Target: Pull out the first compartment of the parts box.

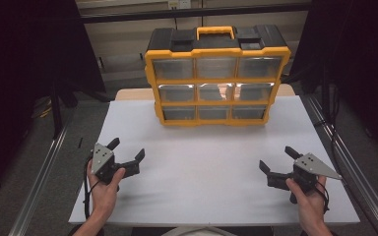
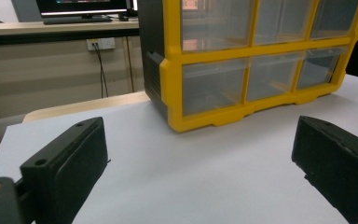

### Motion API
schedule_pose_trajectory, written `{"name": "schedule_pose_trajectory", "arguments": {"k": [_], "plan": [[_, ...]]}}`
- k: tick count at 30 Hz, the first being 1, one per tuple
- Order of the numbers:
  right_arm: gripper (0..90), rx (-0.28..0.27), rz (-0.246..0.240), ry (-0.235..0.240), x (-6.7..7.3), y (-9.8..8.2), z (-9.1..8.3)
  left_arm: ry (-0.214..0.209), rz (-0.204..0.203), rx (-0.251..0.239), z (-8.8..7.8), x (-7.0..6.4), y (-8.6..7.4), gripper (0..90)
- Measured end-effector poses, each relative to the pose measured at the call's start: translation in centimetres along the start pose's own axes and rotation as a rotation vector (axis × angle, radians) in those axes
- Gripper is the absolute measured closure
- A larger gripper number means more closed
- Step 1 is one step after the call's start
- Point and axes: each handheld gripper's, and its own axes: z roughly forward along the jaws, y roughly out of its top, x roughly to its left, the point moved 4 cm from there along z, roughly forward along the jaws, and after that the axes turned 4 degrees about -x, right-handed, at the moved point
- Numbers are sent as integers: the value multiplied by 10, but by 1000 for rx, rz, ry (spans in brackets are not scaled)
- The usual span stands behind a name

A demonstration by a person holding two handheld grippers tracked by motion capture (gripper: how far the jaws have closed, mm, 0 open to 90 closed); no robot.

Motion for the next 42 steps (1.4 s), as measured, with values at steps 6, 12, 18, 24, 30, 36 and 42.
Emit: {"name": "schedule_pose_trajectory", "arguments": {"k": [6,12,18,24,30,36,42], "plan": [[3,-19,18,6,-3,3,-3,-24,7,-16,1,-5,9,22],[3,-6,13,-1,-1,2,-2,-31,-102,-6,23,-2,35,22],[4,1,-7,12,3,1,-1,-90,-21,0,36,-7,54,22],[4,2,-6,10,3,0,-2,-140,67,-59,43,-11,66,7],[5,3,-6,14,5,0,0,-154,178,-124,51,-16,82,9],[6,2,-9,18,4,0,-1,-131,288,-155,53,-21,102,20],[7,1,-12,19,4,0,-2,-130,396,-181,58,-27,115,22]]}}
